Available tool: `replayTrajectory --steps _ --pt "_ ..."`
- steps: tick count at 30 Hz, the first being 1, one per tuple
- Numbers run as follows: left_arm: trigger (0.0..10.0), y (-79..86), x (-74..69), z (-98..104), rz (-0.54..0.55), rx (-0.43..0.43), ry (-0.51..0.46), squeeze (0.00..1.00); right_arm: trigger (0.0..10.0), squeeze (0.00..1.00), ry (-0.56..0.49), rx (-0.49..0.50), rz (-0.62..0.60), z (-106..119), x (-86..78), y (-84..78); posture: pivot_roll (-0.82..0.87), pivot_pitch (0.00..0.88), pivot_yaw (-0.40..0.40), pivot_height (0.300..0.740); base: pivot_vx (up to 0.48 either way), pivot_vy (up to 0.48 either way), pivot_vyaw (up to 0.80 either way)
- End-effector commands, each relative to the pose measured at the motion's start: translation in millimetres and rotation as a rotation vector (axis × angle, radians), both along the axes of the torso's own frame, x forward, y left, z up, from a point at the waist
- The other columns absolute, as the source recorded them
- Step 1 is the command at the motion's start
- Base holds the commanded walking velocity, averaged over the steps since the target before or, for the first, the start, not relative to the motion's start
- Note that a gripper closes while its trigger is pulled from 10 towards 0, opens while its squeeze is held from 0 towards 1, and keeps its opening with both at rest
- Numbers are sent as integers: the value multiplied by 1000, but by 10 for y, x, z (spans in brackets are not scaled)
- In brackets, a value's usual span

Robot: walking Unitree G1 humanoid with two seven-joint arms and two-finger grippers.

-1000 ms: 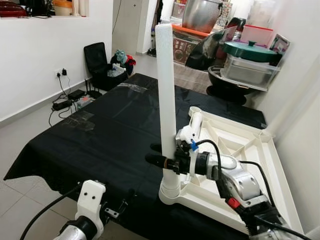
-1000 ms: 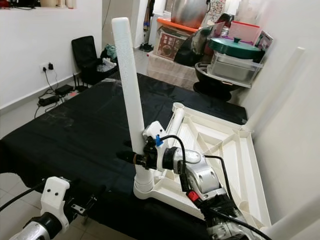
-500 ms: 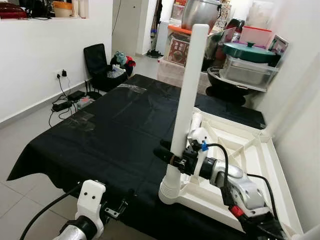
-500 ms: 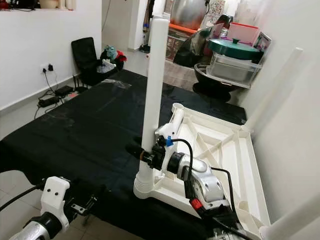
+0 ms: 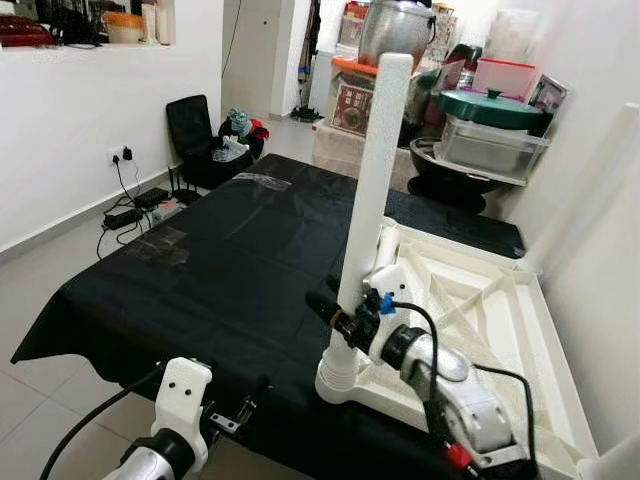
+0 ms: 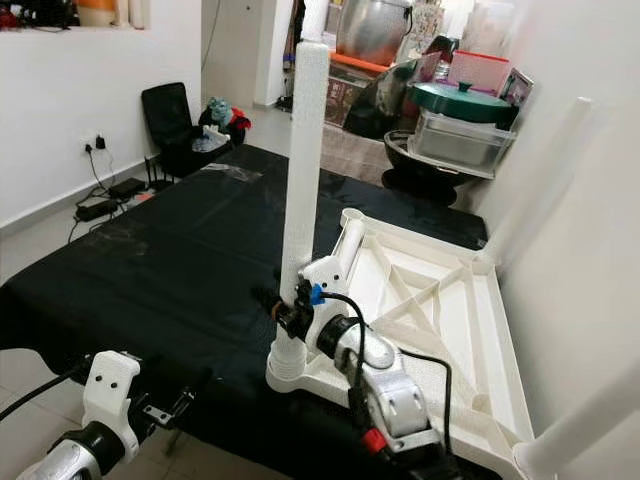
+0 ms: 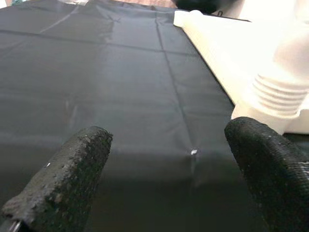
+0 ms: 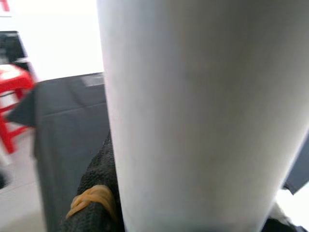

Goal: Building children table

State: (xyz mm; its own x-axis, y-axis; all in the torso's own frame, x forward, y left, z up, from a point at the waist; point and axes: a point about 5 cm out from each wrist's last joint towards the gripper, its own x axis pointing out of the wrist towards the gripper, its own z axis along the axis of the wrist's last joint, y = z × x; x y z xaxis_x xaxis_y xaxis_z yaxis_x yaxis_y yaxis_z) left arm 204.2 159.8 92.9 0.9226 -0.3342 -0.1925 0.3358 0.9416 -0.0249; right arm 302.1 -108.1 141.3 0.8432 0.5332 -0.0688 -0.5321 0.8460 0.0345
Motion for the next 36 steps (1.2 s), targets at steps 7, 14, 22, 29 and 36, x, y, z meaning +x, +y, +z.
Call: replayTrajectory --steps 7,14,22,29,36 --pt "10000 -15 10 -25 2 -9 10 0 10000 0 273 -69 -320 -484 -42 -423 122 0 -145 740 0 0 0" --pt "10000 -1 18 -28 5 -7 12 0 10000 0 336 -37 -408 -540 -50 -433 127 0 -150 740 0 0 0" --pt "10000 27 33 -43 13 -4 14 0 10000 0 318 -35 -645 -549 -54 -616 129 0 -150 740 0 0 0" --pt "10000 42 31 -65 14 0 16 0 10000 0 279 -85 -813 -545 -142 -781 127 0 -145 740 0 0 0" --pt "10000 68 29 -87 20 9 16 0 10000 0 245 -148 -1042 -524 -245 -992 130 0 -145 740 0 0 0"
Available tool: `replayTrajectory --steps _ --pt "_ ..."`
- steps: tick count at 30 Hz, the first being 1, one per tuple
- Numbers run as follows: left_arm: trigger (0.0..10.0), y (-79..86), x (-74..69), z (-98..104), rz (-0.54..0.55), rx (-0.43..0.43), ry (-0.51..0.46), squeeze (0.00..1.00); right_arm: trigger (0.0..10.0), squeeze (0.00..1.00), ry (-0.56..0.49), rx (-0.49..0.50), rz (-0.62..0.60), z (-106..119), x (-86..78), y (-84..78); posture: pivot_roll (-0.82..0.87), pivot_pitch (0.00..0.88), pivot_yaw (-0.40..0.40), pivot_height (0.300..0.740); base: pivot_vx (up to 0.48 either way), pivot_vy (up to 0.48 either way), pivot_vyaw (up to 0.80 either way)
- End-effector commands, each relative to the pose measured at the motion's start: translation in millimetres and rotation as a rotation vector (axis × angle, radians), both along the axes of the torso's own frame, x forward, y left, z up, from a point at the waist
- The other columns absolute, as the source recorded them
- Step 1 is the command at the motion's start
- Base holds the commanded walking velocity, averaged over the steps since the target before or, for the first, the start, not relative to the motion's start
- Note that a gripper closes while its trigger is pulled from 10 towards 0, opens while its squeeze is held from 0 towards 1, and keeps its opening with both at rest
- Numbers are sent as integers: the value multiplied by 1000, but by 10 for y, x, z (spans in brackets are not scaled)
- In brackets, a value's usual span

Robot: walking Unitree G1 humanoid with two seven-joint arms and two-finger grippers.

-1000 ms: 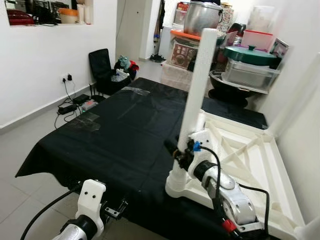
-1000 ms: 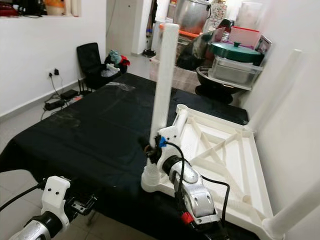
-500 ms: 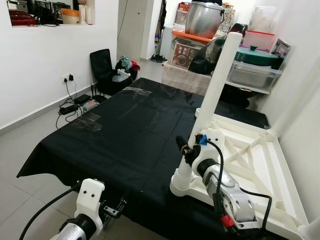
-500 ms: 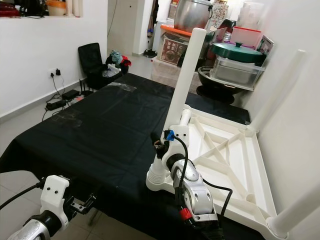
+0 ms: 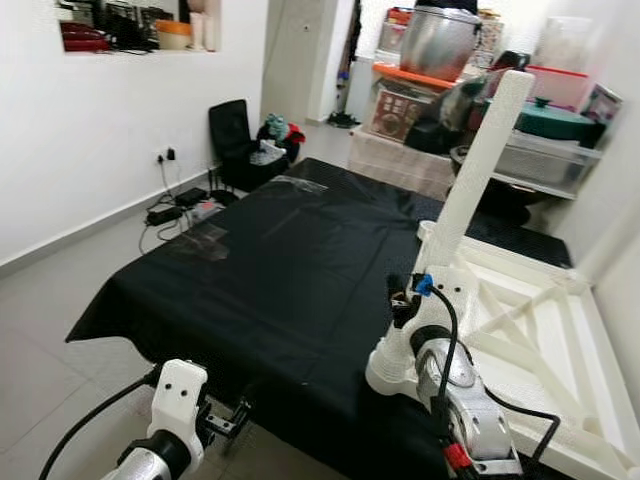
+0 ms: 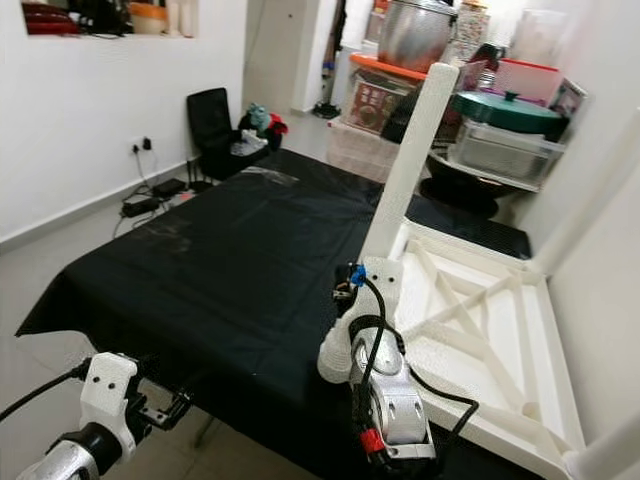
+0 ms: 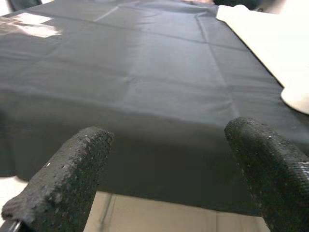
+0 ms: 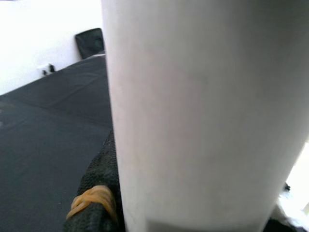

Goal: Building children table

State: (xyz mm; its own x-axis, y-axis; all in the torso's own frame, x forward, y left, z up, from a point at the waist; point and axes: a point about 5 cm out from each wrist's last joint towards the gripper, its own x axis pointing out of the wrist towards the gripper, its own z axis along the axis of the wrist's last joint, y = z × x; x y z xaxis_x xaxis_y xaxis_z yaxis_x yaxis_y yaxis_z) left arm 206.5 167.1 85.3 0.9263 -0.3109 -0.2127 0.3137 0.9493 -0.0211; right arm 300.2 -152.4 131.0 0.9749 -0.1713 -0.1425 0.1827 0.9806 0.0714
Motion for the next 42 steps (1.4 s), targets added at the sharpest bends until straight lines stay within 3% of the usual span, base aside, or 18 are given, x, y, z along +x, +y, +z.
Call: replayTrajectory --steps 1,12,19,21,29,37,42 --pt "10000 0 6 -13 -2 -1 -2 0 10000 0 216 -107 -356 -416 -251 -601 128 0 -144 740 0 0 0" --pt "10000 6 6 -26 -3 1 -2 0 10000 0 234 -92 -573 -354 -313 -735 125 0 -138 740 0 0 0" --pt "10000 2 4 -19 -1 0 -5 0 10000 0 228 -99 -596 -339 -314 -741 124 0 -140 740 0 0 0" --pt "10000 -1 9 -7 -2 0 -7 0 10000 0 174 -76 -529 -315 -276 -709 123 0 -140 740 0 0 0" --pt "10000 -2 17 -2 -3 -1 -8 0 10000 0 122 -28 -431 -281 -240 -688 123 0 -140 740 0 0 0" --pt "10000 -6 19 1 -5 -1 -7 0 10000 0 93 11 -397 -248 -235 -706 118 0 -138 740 0 0 0" --pt "10000 -16 17 5 -7 -1 -6 0 10000 0 1 80 -342 -144 -222 -666 114 0 -136 740 0 0 0"
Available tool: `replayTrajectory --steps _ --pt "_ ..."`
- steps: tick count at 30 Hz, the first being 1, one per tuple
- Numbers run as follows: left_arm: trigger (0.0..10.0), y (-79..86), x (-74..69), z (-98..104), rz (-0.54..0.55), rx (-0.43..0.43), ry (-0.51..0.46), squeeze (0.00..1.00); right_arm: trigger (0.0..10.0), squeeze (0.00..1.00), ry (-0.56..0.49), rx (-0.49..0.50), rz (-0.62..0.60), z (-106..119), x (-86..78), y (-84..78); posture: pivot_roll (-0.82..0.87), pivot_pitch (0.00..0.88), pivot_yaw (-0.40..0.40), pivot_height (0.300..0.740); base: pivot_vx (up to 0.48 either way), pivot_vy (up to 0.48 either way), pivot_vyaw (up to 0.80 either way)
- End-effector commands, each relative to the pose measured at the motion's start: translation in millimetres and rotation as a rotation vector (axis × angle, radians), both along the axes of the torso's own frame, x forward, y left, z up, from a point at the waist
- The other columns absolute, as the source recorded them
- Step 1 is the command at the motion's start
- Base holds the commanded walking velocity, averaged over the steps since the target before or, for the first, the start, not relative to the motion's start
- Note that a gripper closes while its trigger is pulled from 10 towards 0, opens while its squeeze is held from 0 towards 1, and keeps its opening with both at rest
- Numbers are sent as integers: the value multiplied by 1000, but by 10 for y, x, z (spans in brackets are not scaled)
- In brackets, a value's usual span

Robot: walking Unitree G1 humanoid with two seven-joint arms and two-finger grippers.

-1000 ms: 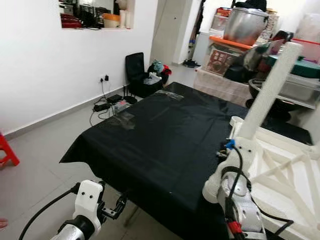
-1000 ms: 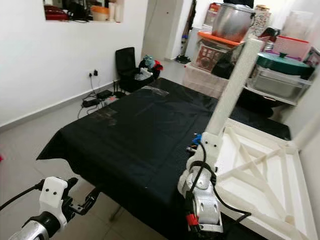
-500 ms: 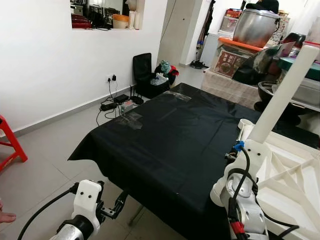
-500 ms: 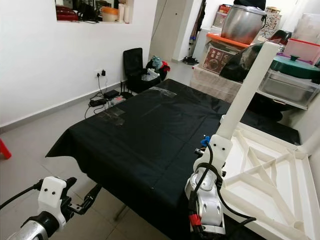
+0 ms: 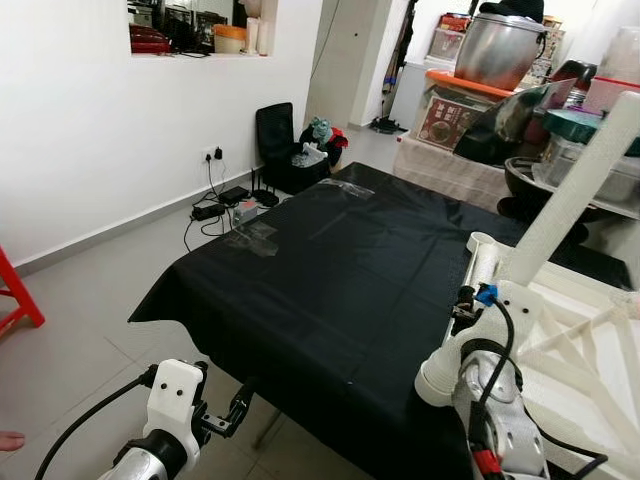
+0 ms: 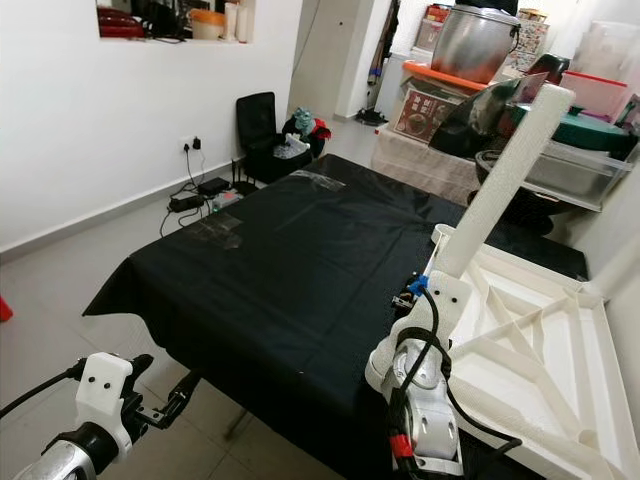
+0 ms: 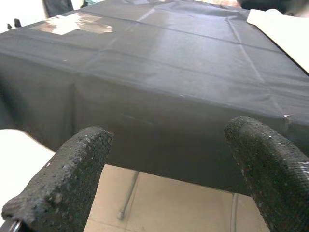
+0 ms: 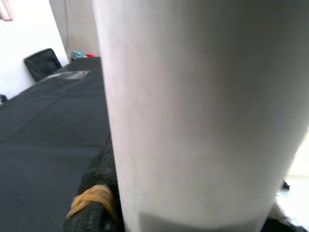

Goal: Building children table

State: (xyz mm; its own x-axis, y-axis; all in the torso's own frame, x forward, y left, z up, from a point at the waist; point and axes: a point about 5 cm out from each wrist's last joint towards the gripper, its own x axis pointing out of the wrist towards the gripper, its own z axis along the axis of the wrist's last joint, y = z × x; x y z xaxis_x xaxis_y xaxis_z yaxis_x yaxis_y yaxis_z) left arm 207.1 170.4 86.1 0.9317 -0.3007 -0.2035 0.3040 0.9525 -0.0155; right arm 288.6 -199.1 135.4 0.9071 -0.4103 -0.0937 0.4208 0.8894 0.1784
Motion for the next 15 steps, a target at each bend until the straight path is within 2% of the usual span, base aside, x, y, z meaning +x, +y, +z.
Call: replayTrajectory --steps 1,15 --pt "10000 -49 11 -3 -18 -3 5 0 10000 0 69 5 -65 -177 -110 -190 114 0 -136 740 0 0 0" --pt "10000 -48 22 -5 -18 -4 4 0 10000 0 -10 -35 58 -119 -132 -91 109 0 -133 740 0 0 0"
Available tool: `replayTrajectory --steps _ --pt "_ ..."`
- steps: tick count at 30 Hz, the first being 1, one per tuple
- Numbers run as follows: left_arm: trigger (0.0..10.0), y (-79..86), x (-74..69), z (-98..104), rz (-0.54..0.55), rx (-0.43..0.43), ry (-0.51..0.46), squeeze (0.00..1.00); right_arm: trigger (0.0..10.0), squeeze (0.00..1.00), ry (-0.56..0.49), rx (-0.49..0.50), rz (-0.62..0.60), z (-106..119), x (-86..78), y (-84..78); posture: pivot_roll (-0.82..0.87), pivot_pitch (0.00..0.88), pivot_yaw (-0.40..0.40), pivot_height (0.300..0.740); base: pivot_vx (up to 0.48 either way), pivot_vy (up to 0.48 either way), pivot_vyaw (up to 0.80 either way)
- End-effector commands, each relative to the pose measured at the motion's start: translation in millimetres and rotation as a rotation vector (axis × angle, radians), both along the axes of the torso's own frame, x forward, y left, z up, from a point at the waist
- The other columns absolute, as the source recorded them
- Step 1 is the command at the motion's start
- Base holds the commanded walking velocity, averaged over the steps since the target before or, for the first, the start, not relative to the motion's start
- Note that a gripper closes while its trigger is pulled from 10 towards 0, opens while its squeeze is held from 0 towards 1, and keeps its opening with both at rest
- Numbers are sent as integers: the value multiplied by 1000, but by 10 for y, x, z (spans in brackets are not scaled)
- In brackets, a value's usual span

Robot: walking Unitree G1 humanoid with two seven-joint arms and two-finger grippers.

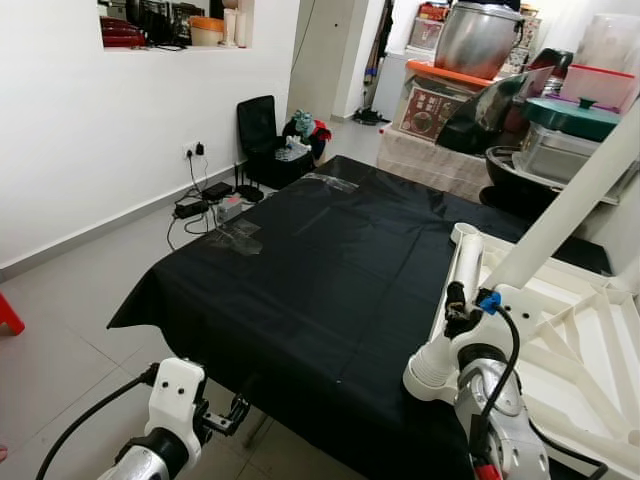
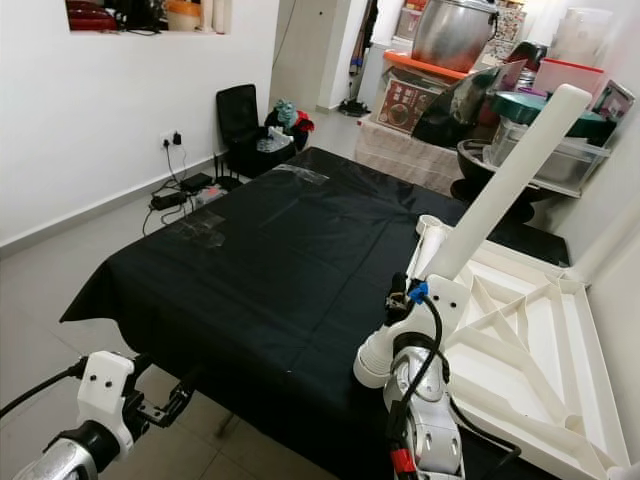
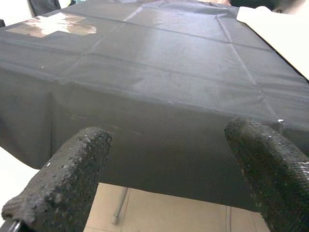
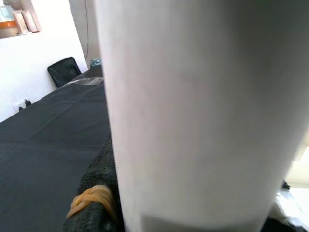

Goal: Building children table

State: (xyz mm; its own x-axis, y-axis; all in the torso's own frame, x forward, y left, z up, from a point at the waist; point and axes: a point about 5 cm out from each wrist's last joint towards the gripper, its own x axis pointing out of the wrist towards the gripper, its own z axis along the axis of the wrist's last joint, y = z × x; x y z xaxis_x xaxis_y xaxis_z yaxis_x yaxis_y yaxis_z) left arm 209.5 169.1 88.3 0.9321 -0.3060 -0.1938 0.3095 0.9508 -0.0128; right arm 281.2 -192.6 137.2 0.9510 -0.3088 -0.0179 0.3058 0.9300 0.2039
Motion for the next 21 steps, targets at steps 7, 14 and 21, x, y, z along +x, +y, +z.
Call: replayTrajectory --steps 7,14,21 --pt "10000 -29 -5 -37 -13 -2 16 0 10000 0 19 -31 76 -127 -76 -48 109 0 -131 740 0 0 0" --pt "10000 -12 -9 -38 -13 2 17 0 10000 0 17 2 71 -197 -123 -101 111 0 -126 740 0 0 0" --pt "10000 4 -6 -35 -14 6 17 0 10000 0 15 8 88 -227 -146 -80 110 0 -122 740 0 0 0"
